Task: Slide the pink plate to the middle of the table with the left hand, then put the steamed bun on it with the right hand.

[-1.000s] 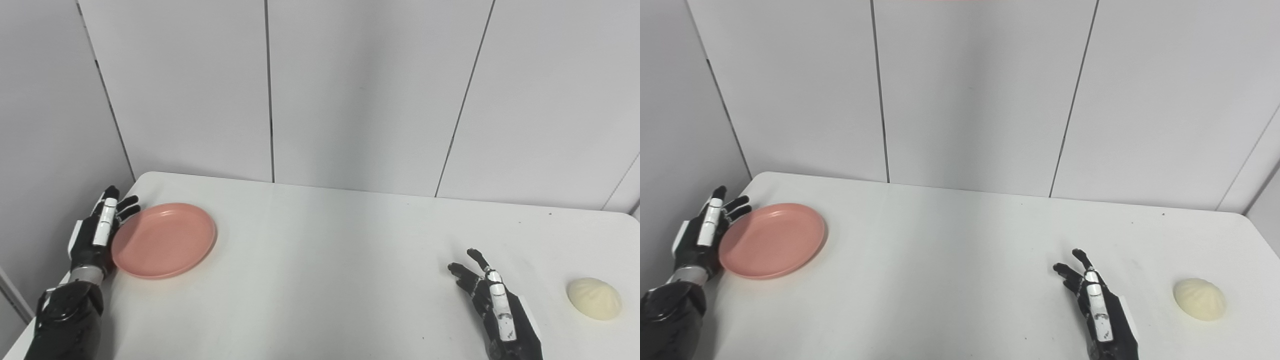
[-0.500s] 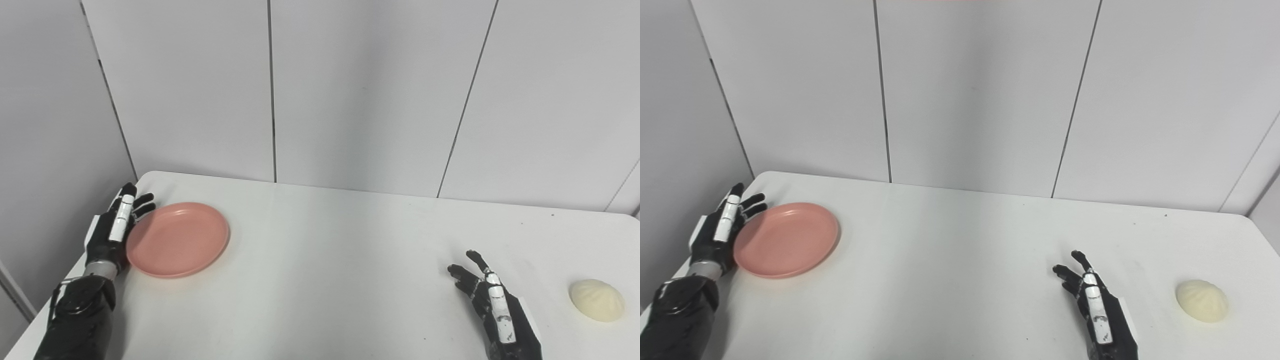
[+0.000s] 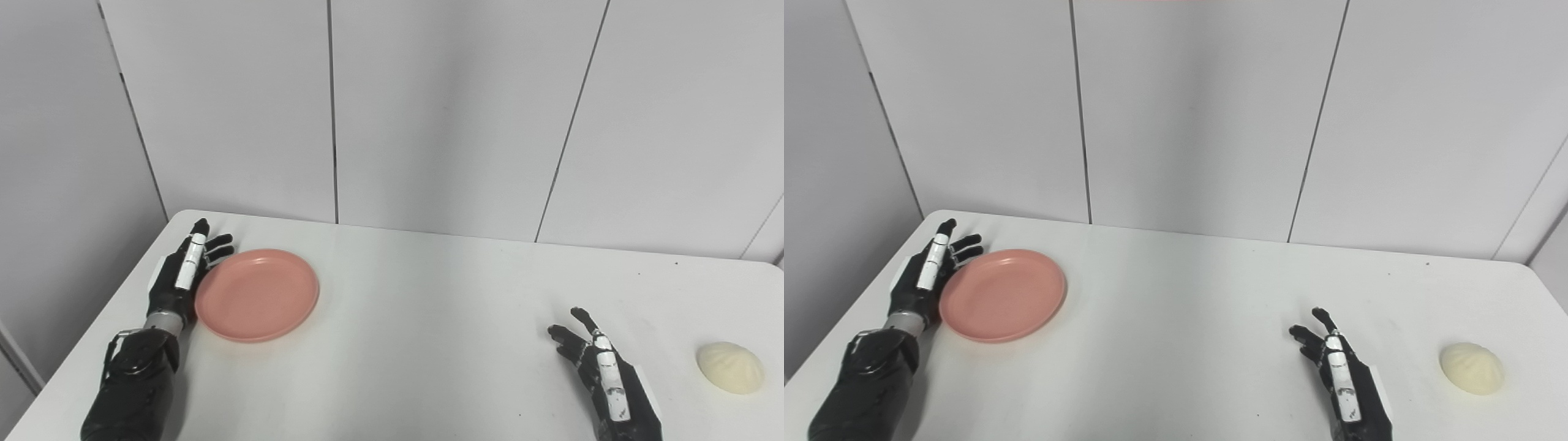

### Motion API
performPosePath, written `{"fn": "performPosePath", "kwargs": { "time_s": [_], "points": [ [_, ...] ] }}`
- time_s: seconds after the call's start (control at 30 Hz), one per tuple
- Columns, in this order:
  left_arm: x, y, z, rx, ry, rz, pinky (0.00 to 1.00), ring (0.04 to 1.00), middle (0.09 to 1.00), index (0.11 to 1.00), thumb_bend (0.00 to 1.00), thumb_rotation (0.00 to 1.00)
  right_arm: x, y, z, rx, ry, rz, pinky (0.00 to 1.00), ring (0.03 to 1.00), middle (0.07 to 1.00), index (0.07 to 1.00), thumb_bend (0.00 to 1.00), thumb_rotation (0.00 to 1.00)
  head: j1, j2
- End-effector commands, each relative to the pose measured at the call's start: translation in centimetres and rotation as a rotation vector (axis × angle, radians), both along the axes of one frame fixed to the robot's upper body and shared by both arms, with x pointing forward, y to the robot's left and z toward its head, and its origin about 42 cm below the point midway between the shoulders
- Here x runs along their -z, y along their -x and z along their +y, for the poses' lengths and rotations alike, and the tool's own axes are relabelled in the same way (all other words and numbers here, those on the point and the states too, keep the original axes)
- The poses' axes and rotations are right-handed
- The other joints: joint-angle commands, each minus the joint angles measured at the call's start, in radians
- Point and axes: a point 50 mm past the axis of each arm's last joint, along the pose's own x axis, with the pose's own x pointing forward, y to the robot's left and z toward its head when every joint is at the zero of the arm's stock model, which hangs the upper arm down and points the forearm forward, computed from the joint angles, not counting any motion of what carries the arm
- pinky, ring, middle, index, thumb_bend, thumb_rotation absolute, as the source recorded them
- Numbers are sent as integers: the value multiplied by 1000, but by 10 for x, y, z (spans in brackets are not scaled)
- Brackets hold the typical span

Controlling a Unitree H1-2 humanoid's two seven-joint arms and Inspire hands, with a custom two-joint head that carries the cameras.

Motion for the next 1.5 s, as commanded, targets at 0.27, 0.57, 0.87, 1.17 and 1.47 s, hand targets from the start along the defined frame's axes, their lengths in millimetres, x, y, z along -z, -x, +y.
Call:
{"fn": "performPosePath", "kwargs": {
  "time_s": [0.27, 0.57, 0.87, 1.17, 1.47],
  "points": [
    [-16, -16, -39, 119, -35, -5, 646, 771, 779, 922, 742, 845, 9, 4, 9, -9, -19, 22, 868, 820, 745, 887, 818, 938, -3, 1],
    [-17, -24, -68, 174, -16, 7, 683, 767, 769, 920, 737, 837, 8, 4, 10, -8, -14, 24, 870, 824, 742, 881, 819, 943, -6, 1],
    [-14, -29, -99, 238, -24, 4, 697, 776, 777, 926, 761, 854, 8, 6, 11, -7, -26, 24, 869, 821, 739, 877, 823, 926, -13, 7],
    [-13, -31, -126, 291, -10, 7, 681, 768, 765, 930, 728, 847, 6, 8, 15, -15, -30, 22, 870, 820, 739, 883, 838, 910, -28, 11],
    [-13, -31, -166, 374, 3, 17, 677, 769, 776, 935, 706, 851, 3, 10, 19, -13, -17, 14, 868, 820, 738, 886, 842, 910, -51, 18]
  ]
}}
